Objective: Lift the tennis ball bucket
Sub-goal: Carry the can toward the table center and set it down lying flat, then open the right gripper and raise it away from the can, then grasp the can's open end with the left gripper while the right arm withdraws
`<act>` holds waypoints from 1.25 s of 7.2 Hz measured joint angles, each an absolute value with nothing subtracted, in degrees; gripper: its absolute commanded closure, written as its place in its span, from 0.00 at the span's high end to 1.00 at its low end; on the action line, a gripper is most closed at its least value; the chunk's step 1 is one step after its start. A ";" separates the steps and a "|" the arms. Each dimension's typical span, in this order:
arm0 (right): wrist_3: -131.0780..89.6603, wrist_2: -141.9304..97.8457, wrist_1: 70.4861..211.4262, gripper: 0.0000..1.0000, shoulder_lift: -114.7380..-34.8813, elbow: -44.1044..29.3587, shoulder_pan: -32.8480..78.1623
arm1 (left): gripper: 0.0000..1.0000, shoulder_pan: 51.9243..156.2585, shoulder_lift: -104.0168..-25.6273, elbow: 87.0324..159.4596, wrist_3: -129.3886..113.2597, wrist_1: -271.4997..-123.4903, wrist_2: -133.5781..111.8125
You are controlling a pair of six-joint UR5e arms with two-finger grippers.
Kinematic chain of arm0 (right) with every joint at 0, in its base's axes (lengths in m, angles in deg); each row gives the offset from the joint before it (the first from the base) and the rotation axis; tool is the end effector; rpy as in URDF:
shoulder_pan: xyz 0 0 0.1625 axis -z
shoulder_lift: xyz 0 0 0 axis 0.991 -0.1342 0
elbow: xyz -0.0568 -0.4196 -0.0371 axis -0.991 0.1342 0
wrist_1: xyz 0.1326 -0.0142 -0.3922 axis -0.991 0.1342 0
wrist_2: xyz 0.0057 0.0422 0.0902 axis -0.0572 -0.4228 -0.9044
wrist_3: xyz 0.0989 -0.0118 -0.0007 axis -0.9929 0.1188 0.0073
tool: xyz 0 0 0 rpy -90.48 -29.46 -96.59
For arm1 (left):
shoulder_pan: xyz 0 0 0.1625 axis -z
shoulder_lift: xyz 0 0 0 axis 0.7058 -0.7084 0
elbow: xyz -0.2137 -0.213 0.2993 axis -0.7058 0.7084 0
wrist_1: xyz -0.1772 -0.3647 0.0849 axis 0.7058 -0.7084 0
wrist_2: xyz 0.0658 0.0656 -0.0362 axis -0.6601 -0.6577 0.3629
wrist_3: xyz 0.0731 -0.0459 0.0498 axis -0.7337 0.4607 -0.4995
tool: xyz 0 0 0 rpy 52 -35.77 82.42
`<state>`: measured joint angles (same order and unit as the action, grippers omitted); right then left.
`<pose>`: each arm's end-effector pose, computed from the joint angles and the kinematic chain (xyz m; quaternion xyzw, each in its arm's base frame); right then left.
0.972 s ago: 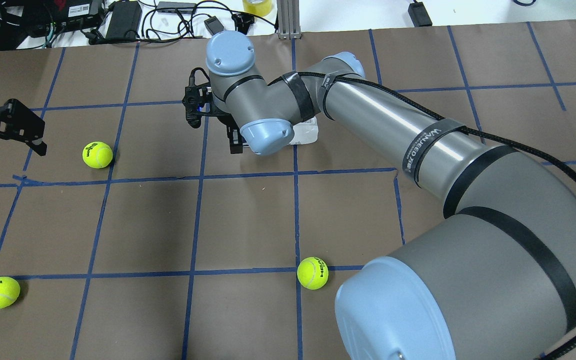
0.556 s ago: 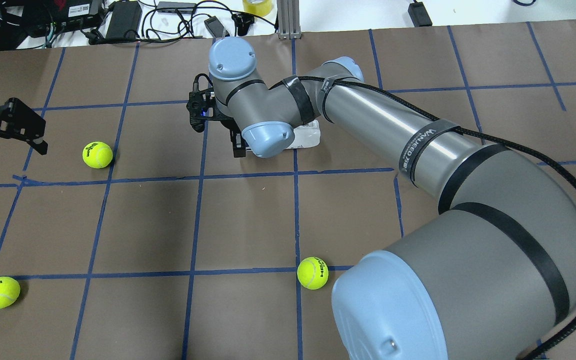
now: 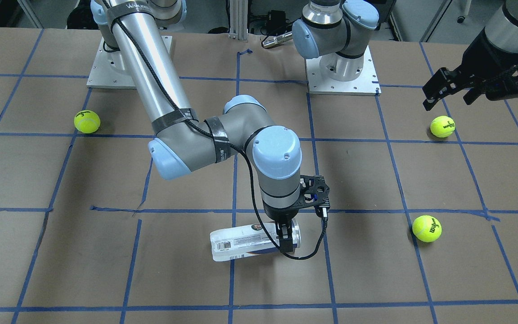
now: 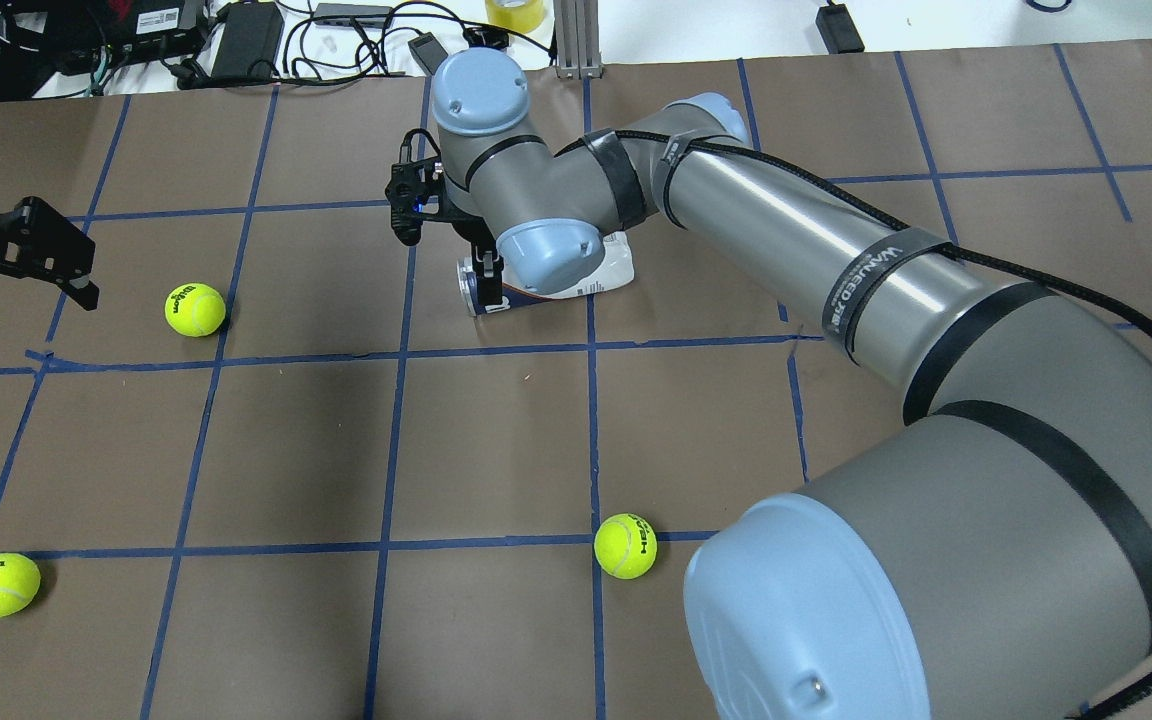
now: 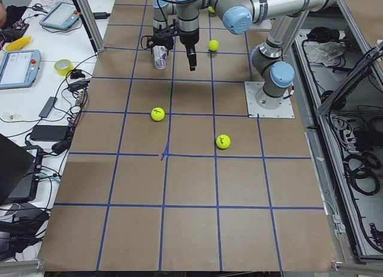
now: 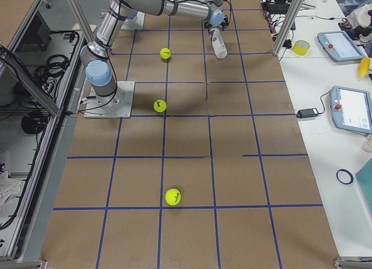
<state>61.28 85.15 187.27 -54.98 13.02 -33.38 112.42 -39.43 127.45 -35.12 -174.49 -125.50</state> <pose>0.4550 -0.6155 0.2584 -0.7135 0.6928 -0.1034 0.0164 0.0516 -0.4594 0.4855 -0.0878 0.9955 0.0301 0.0188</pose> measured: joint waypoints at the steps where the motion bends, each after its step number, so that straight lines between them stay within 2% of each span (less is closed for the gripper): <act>1: 60.35 83.58 184.77 1.00 -57.13 13.30 -31.28 | 1.00 112.67 -39.70 127.46 -35.04 -174.31 -124.32; 4: 59.04 81.62 171.44 1.00 -67.30 13.32 -23.09 | 1.00 113.18 -41.88 128.02 -34.62 -172.73 -111.14; 7: 58.97 81.59 158.74 1.00 -76.19 12.92 -12.94 | 1.00 115.07 -47.36 133.56 -34.49 -159.51 -95.66; 9: 58.33 82.00 155.62 1.00 -79.83 12.79 -6.40 | 1.00 117.58 -52.27 135.06 -34.34 -152.64 -89.94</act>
